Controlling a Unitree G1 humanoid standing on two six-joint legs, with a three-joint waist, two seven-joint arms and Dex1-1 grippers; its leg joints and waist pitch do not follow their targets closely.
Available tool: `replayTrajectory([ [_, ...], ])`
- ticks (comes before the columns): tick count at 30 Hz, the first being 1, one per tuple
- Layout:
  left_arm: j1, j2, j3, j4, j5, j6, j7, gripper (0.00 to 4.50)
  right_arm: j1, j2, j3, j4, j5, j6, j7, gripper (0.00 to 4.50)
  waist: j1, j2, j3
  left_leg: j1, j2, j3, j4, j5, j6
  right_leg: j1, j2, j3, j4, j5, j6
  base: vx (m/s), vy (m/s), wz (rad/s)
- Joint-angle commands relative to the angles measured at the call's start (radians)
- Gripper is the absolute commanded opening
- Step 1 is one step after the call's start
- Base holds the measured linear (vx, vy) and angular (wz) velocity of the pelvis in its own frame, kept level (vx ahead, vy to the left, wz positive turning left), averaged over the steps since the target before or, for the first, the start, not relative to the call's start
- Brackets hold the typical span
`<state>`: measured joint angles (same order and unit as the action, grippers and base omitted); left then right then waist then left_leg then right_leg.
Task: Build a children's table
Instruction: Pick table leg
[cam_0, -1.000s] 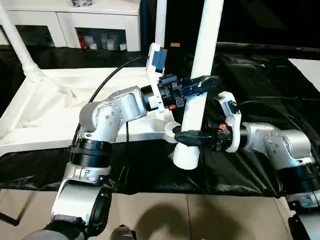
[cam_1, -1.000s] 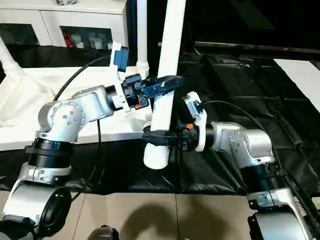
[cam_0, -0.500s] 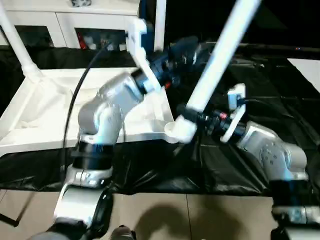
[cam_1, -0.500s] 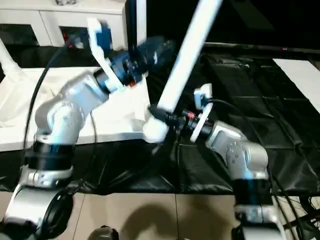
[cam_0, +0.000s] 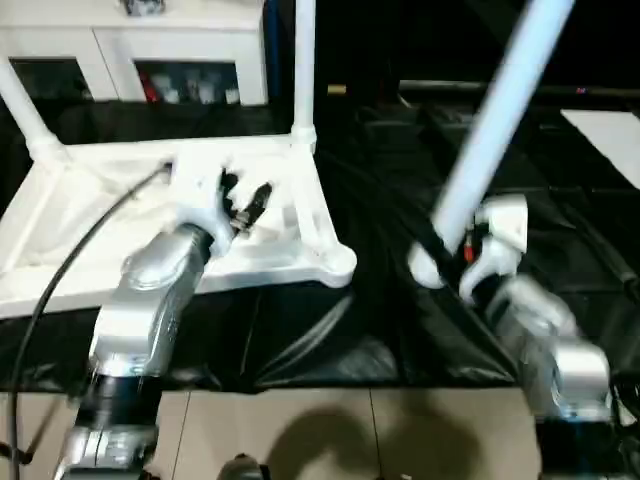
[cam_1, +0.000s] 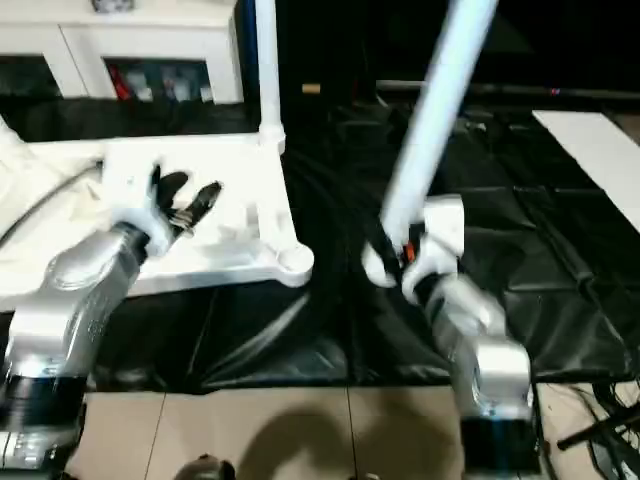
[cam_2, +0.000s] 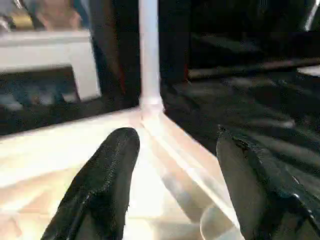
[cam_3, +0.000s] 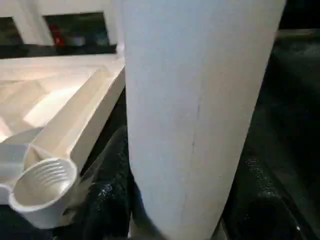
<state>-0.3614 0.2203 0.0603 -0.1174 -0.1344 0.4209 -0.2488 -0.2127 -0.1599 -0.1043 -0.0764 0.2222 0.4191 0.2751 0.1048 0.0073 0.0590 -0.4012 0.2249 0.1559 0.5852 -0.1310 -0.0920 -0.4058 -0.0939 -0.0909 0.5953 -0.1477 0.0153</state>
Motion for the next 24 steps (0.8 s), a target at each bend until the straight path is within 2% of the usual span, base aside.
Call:
replayTrajectory([
  [1,0.098,-0.011,-0.007,-0.026,0.054,-0.070,0.069,2.89,0.053,0.010,0.017,-0.047,-0.042,-0.071,-0.028,1.89,-0.005,-0.006,-0.069,0.027,-0.006,0.006,-0.074,-0.412,-0.024,0.030,-0.037,0.028,-0.097,-0.510,-0.045,0.000,0.000,0.00],
  [2,0.133,-0.010,-0.013,-0.033,0.070,-0.088,0.082,2.89,0.079,0.015,0.023,-0.045,-0.041,-0.098,-0.019,1.89,-0.013,-0.012,-0.066,0.027,-0.010,0.009,-0.074,-0.436,-0.024,0.024,-0.033,0.026,-0.107,-0.552,-0.018,0.000,0.000,0.00],
  [4,0.157,-0.018,-0.010,-0.043,0.068,-0.076,0.093,2.89,0.110,0.024,0.035,-0.027,-0.037,-0.125,-0.007,1.89,-0.019,-0.010,-0.068,0.029,-0.011,0.005,-0.073,-0.461,-0.025,0.023,-0.033,0.024,-0.110,-0.582,-0.009,0.000,0.000,0.00],
  [5,0.157,-0.018,-0.010,-0.043,0.068,-0.076,0.093,2.89,0.111,0.024,0.036,-0.026,-0.037,-0.126,-0.007,1.89,-0.020,-0.005,-0.068,0.031,-0.011,0.003,-0.073,-0.475,-0.027,0.021,-0.031,0.022,-0.111,-0.584,-0.009,0.000,0.000,0.00],
  [6,0.155,-0.014,-0.013,-0.041,0.070,-0.074,0.085,2.89,0.116,0.024,0.056,-0.012,-0.037,-0.136,0.009,1.89,-0.022,-0.008,-0.066,0.035,-0.011,0.002,-0.072,-0.496,-0.025,0.017,-0.027,0.020,-0.117,-0.584,-0.008,0.000,0.000,0.00],
  [9,0.151,-0.011,-0.014,-0.038,0.075,-0.073,0.083,2.89,0.115,0.025,0.067,-0.008,-0.029,-0.135,0.024,1.89,-0.025,-0.008,-0.060,0.040,-0.012,-0.003,-0.073,-0.549,-0.024,0.015,-0.027,0.012,-0.125,-0.625,-0.003,0.000,0.000,0.00],
  [10,0.148,-0.016,-0.007,-0.040,0.075,-0.060,0.089,2.89,0.112,0.021,0.094,-0.002,-0.025,-0.132,0.056,1.89,-0.014,-0.006,-0.051,-0.025,-0.022,-0.045,-0.115,-0.631,-0.001,0.078,-0.052,-0.038,-0.101,-0.678,-0.006,0.000,0.000,0.00],
  [11,0.148,-0.016,-0.007,-0.040,0.075,-0.060,0.089,2.89,0.112,0.021,0.094,-0.002,-0.025,-0.132,0.056,1.89,-0.009,0.013,-0.047,-0.059,-0.020,-0.057,-0.158,-0.764,-0.007,0.112,-0.035,-0.041,-0.029,-0.660,-0.016,-0.056,0.007,0.22],
  [12,0.152,-0.018,-0.008,-0.044,0.078,-0.066,0.094,2.89,0.114,0.020,0.104,-0.002,-0.030,-0.141,0.065,1.89,-0.003,0.015,-0.054,-0.079,-0.024,-0.059,-0.172,-0.788,-0.010,0.141,-0.030,-0.023,0.037,-0.607,-0.032,-0.056,-0.022,0.48],
  [13,0.159,-0.020,-0.009,-0.050,0.080,-0.067,0.096,2.89,0.117,0.018,0.119,-0.001,-0.033,-0.145,0.080,1.89,0.008,0.017,-0.054,-0.085,-0.031,-0.051,-0.177,-0.799,-0.018,0.148,-0.026,-0.008,0.071,-0.576,-0.055,-0.056,-0.022,0.48],
  [14,0.159,-0.020,-0.009,-0.050,0.080,-0.067,0.096,2.89,0.117,0.018,0.119,-0.001,-0.033,-0.145,0.080,1.89,-0.004,-0.056,-0.029,0.093,-0.081,-0.018,0.092,-0.558,0.010,-0.030,-0.161,-0.012,-0.182,-1.107,-0.068,0.002,-0.071,0.71],
  [15,0.166,-0.020,-0.012,-0.054,0.082,-0.071,0.100,2.89,0.121,0.019,0.128,0.000,-0.035,-0.154,0.090,1.89,-0.032,-0.065,0.000,0.131,-0.106,-0.035,0.219,-0.376,0.029,-0.086,-0.195,-0.044,-0.248,-1.257,-0.104,0.013,-0.059,0.74],
  [16,0.171,-0.021,-0.015,-0.056,0.081,-0.068,0.101,2.89,0.125,0.018,0.138,-0.002,-0.037,-0.163,0.101,1.89,-0.038,-0.048,0.000,0.071,-0.095,-0.050,0.250,-0.230,0.036,0.009,-0.220,-0.062,-0.231,-1.278,-0.116,0.013,-0.059,0.74],
  [17,0.175,-0.023,-0.016,-0.056,0.081,-0.068,0.101,2.89,0.132,0.021,0.145,-0.007,-0.025,-0.167,0.114,1.89,-0.072,-0.023,0.014,0.145,-0.056,-0.079,0.244,-0.391,0.001,0.013,-0.213,-0.079,-0.203,-1.246,-0.089,0.026,0.036,0.48],
  [18,0.177,-0.025,-0.017,-0.055,0.081,-0.068,0.102,2.89,0.136,0.023,0.147,-0.010,-0.016,-0.169,0.121,1.89,-0.076,-0.020,0.002,0.159,-0.044,-0.083,0.201,-0.529,-0.018,0.057,-0.185,-0.138,-0.167,-1.103,-0.075,0.076,0.139,0.21],
  [19,0.178,-0.027,-0.017,-0.055,0.082,-0.066,0.102,2.89,0.137,0.025,0.147,-0.009,-0.012,-0.174,0.123,1.89,-0.090,0.011,0.001,0.156,-0.021,-0.103,0.120,-0.752,-0.069,0.072,-0.120,-0.162,-0.098,-0.890,-0.061,0.076,0.139,0.21],
  [20,0.178,-0.028,-0.016,-0.055,0.082,-0.066,0.102,2.89,0.138,0.026,0.146,-0.007,-0.011,-0.176,0.123,1.89,-0.104,0.054,-0.023,0.137,0.028,-0.186,-0.103,-1.070,-0.110,0.062,-0.010,-0.071,0.099,-0.332,-0.075,0.040,0.112,-0.03],
  [21,0.178,-0.030,-0.016,-0.056,0.082,-0.063,0.103,2.89,0.137,0.027,0.144,-0.004,-0.010,-0.179,0.125,1.89,-0.120,0.050,-0.029,0.155,0.028,-0.206,-0.103,-0.975,-0.030,0.051,-0.003,-0.044,0.104,-0.181,-0.078,0.027,0.060,-0.13],
  [22,0.179,-0.031,-0.015,-0.056,0.081,-0.062,0.103,2.89,0.137,0.028,0.143,-0.003,-0.010,-0.181,0.127,1.89,-0.142,0.035,-0.029,0.171,0.008,-0.200,-0.096,-0.846,0.033,0.043,-0.002,-0.032,0.088,-0.159,-0.084,0.027,0.060,-0.13],
  [23,0.179,-0.031,-0.021,-0.056,0.081,-0.062,0.097,2.89,0.137,0.031,0.137,-0.001,-0.010,-0.178,0.118,1.89,-0.150,0.023,-0.032,0.169,-0.003,-0.209,-0.097,-0.764,0.078,0.054,-0.001,-0.028,0.080,-0.159,-0.077,0.065,0.052,-0.29],
  [24,0.179,-0.030,-0.025,-0.057,0.080,-0.062,0.092,2.89,0.136,0.033,0.133,0.002,-0.010,-0.178,0.112,1.89,-0.154,-0.009,-0.043,0.159,-0.033,-0.199,-0.083,-0.582,0.146,0.087,-0.028,0.003,0.027,-0.178,-0.066,0.054,0.019,-0.37],
])
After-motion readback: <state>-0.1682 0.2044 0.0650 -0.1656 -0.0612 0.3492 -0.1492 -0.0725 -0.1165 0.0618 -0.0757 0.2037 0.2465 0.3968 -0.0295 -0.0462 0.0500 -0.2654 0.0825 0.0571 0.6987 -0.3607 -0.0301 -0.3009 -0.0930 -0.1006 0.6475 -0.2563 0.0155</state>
